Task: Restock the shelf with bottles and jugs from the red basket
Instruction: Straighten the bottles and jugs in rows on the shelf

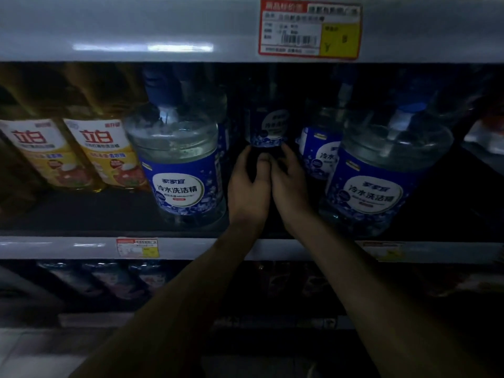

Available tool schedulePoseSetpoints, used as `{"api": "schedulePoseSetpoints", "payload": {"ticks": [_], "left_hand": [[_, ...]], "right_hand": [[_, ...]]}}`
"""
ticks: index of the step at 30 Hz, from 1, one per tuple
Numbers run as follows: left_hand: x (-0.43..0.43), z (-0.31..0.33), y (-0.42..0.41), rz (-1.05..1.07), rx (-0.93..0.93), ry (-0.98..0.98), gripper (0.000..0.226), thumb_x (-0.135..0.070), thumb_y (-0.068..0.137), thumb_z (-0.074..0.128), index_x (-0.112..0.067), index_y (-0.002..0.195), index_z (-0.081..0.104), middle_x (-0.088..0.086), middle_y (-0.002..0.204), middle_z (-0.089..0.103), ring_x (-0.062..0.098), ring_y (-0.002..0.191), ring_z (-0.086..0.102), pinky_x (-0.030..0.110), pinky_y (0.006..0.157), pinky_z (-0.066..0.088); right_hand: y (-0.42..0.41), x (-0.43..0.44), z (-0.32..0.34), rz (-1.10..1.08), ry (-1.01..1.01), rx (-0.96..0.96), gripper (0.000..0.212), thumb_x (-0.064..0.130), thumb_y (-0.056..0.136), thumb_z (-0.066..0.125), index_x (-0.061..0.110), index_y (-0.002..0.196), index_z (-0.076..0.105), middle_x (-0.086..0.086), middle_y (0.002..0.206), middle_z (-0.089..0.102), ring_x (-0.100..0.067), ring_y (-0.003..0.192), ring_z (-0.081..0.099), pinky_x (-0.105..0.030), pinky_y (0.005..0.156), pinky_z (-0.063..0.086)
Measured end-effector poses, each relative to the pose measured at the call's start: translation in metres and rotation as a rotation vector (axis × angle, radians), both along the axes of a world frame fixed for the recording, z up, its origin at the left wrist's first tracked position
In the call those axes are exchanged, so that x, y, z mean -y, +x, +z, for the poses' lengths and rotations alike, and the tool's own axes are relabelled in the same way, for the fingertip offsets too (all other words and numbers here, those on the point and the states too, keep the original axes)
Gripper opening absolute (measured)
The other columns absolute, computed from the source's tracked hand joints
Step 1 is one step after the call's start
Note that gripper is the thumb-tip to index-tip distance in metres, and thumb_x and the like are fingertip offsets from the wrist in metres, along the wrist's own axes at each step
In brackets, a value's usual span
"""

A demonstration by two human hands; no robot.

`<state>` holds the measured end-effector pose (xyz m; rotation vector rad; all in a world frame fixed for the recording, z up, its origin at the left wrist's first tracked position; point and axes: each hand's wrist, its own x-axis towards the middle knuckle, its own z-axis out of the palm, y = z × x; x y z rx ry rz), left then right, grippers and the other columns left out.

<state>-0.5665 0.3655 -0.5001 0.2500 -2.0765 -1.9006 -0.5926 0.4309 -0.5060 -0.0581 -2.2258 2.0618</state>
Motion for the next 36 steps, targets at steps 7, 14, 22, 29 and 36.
{"api": "schedulePoseSetpoints", "payload": {"ticks": [7, 14, 22, 29, 36], "left_hand": [[-0.005, 0.014, -0.014, -0.094, 0.048, 0.166, 0.055, -0.038, 0.110, 0.035, -0.021, 0.162, 0.036, 0.004, 0.163, 0.043, 0.013, 0.144, 0.043, 0.033, 0.122, 0.032], [0.007, -0.003, -0.046, -0.074, 0.125, 0.350, 0.060, -0.056, 0.085, 0.043, -0.028, 0.131, 0.068, 0.001, 0.128, 0.072, 0.019, 0.121, 0.065, 0.048, 0.113, 0.047], [0.003, -0.007, -0.058, -0.087, 0.200, 0.432, 0.054, -0.058, 0.085, 0.042, -0.029, 0.117, 0.074, 0.003, 0.117, 0.075, 0.023, 0.114, 0.069, 0.048, 0.107, 0.052], [0.009, -0.004, -0.070, -0.106, 0.269, 0.520, 0.062, -0.061, 0.097, 0.042, -0.017, 0.133, 0.069, 0.013, 0.127, 0.072, 0.031, 0.121, 0.065, 0.045, 0.109, 0.049], [0.012, -0.003, -0.045, -0.123, 0.128, 0.196, 0.046, -0.040, 0.102, 0.051, -0.025, 0.145, 0.055, 0.004, 0.139, 0.065, 0.021, 0.128, 0.060, 0.047, 0.114, 0.045]], "right_hand": [[-0.025, 0.014, -0.010, -0.047, -0.222, -0.032, 0.049, 0.031, 0.106, 0.042, 0.025, 0.154, 0.041, 0.006, 0.155, 0.045, -0.007, 0.138, 0.043, -0.014, 0.097, 0.037], [-0.040, 0.012, -0.011, -0.109, -0.380, 0.146, 0.036, 0.034, 0.105, 0.045, 0.025, 0.133, 0.064, 0.001, 0.127, 0.068, -0.017, 0.117, 0.062, -0.032, 0.100, 0.049], [-0.033, 0.009, -0.003, 0.005, -0.383, 0.267, 0.030, 0.038, 0.105, 0.044, 0.028, 0.124, 0.065, 0.000, 0.121, 0.067, -0.015, 0.110, 0.061, -0.030, 0.091, 0.049], [-0.023, 0.004, 0.005, -0.038, -0.080, 0.238, 0.041, 0.030, 0.104, 0.047, 0.029, 0.145, 0.052, 0.001, 0.144, 0.055, -0.020, 0.126, 0.054, -0.044, 0.110, 0.045], [0.013, -0.023, 0.008, 0.088, 0.378, 0.005, 0.059, 0.002, 0.099, 0.052, 0.026, 0.152, 0.042, 0.002, 0.146, 0.054, -0.016, 0.131, 0.053, -0.029, 0.104, 0.046]]}}
